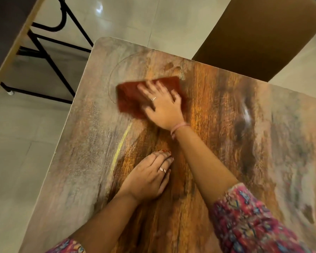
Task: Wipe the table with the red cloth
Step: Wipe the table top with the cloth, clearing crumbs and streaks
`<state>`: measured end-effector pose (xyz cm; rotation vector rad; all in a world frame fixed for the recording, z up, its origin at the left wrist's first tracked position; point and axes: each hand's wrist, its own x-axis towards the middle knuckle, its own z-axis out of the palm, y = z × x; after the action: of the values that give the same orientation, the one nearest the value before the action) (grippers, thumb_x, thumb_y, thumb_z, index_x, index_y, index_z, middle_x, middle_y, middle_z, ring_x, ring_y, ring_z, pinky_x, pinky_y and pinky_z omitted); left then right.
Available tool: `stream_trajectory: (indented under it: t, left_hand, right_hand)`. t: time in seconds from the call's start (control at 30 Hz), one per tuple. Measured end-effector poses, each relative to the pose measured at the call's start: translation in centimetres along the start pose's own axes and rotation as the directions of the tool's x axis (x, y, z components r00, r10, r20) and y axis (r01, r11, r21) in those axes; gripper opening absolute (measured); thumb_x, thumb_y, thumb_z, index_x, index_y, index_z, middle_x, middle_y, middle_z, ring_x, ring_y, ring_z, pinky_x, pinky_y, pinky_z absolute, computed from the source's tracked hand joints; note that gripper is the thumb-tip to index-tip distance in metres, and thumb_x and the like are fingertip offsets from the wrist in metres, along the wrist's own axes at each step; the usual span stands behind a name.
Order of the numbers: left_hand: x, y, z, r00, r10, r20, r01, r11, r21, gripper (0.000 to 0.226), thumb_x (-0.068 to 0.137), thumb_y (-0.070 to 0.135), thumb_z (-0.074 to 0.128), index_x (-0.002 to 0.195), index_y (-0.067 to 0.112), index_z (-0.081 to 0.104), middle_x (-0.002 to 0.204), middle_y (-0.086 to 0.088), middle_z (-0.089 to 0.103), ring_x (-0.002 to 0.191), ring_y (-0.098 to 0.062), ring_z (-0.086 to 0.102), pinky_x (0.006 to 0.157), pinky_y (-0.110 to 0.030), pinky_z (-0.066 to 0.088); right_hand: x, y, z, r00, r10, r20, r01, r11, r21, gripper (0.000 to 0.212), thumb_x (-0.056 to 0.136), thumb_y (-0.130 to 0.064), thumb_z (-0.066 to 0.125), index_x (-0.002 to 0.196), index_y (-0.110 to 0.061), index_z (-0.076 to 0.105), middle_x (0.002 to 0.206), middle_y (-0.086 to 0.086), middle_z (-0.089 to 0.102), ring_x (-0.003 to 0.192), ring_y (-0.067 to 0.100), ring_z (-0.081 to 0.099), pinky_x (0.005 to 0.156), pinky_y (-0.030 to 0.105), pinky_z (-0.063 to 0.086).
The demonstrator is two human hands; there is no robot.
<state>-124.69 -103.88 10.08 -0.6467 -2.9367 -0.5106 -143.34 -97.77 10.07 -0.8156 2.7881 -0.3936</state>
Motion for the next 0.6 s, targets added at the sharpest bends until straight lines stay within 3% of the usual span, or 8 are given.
stream_trajectory:
  t: [0.13,0.2,0.33,0.47,0.53,0.6]
  left_hand:
    - [0.0,0.0,0.0,1.000,-0.002,-0.003,0.002,1.000,-0.023,0.040,0.094,0.028,0.045,0.121,0.006,0.063,0.122,-0.010,0.064,0.115,-0.023,0.057,0.106,-0.033,0.039]
    - [-0.1,0.0,0.0,1.000,-0.008,-0.011,0.008,0.999,-0.033,0.039,0.093,0.028,0.046,0.121,0.007,0.063,0.123,-0.009,0.063,0.115,-0.022,0.057,0.106,-0.032,0.040]
    - [-0.2,-0.2,0.0,1.000,-0.010,0.001,0.010,0.999,-0.036,0.040,0.092,0.030,0.047,0.122,0.007,0.063,0.124,-0.009,0.063,0.117,-0.022,0.057,0.105,-0.033,0.041]
    - [-0.1,-0.2,0.0,1.000,-0.002,-0.005,0.001,1.000,-0.026,0.041,0.091,0.030,0.047,0.121,0.007,0.063,0.122,-0.010,0.064,0.115,-0.022,0.058,0.103,-0.035,0.043]
    - [-0.1,-0.2,0.0,1.000,0.005,-0.006,-0.005,1.000,-0.018,0.041,0.091,0.030,0.046,0.120,0.007,0.064,0.121,-0.010,0.064,0.115,-0.022,0.058,0.103,-0.035,0.043]
    - [-0.2,-0.2,0.0,1.000,0.001,-0.005,-0.002,1.000,-0.018,0.042,0.092,0.031,0.046,0.121,0.007,0.063,0.122,-0.009,0.064,0.116,-0.022,0.058,0.105,-0.035,0.042]
  right_hand:
    - [8.3,5.3,-3.8,0.934,0.357,-0.001,-0.357,0.934,0.008,0.059,0.095,-0.047,0.034,0.149,-0.042,0.013,0.161,-0.008,0.002,0.147,0.017,0.003,0.114,0.054,0.006]
    - [9.9,6.2,-4.4,0.903,0.430,0.014,-0.430,0.903,0.013,0.058,0.095,-0.049,0.031,0.150,-0.042,0.012,0.161,-0.008,0.001,0.148,0.017,0.001,0.114,0.055,0.008]
    - [5.0,4.0,-2.6,0.906,0.410,-0.103,-0.416,0.909,-0.042,0.058,0.094,-0.048,0.030,0.150,-0.036,0.018,0.160,-0.004,0.013,0.147,0.021,0.011,0.109,0.057,0.016]
    - [-2.9,1.6,-1.2,0.902,0.373,-0.215,-0.421,0.869,-0.260,0.065,0.091,-0.058,0.032,0.142,-0.019,0.040,0.146,0.011,0.042,0.127,0.034,0.041,0.094,0.055,0.034]
    - [-4.1,1.3,-1.1,0.912,0.358,-0.199,-0.405,0.859,-0.313,0.074,0.089,-0.067,0.029,0.140,-0.015,0.043,0.142,0.014,0.044,0.125,0.036,0.042,0.100,0.056,0.030]
    - [-4.1,1.6,-1.0,0.927,0.351,-0.132,-0.373,0.902,-0.219,0.076,0.091,-0.068,0.029,0.147,-0.017,0.032,0.155,0.011,0.025,0.142,0.035,0.021,0.111,0.061,0.011]
